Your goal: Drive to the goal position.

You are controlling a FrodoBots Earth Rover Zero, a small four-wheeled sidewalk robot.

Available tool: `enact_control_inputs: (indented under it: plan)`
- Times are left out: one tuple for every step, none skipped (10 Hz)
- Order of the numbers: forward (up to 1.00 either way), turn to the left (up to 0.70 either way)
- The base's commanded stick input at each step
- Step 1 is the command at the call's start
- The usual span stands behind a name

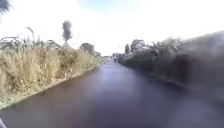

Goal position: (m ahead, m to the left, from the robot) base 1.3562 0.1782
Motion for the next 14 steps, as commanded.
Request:
enact_control_inputs:
  plan:
    - [0.06, 0.0]
    - [0.06, 0.0]
    - [0.06, 0.0]
    - [0.06, 0.0]
    - [0.06, 0.0]
    - [0.06, 0.0]
    - [0.06, 0.0]
    - [0.06, 0.0]
    - [0.06, 0.0]
    - [0.06, 0.0]
    - [0.06, 0.0]
    - [0.06, 0.0]
    - [0.06, 0.0]
    - [0.06, 0.0]
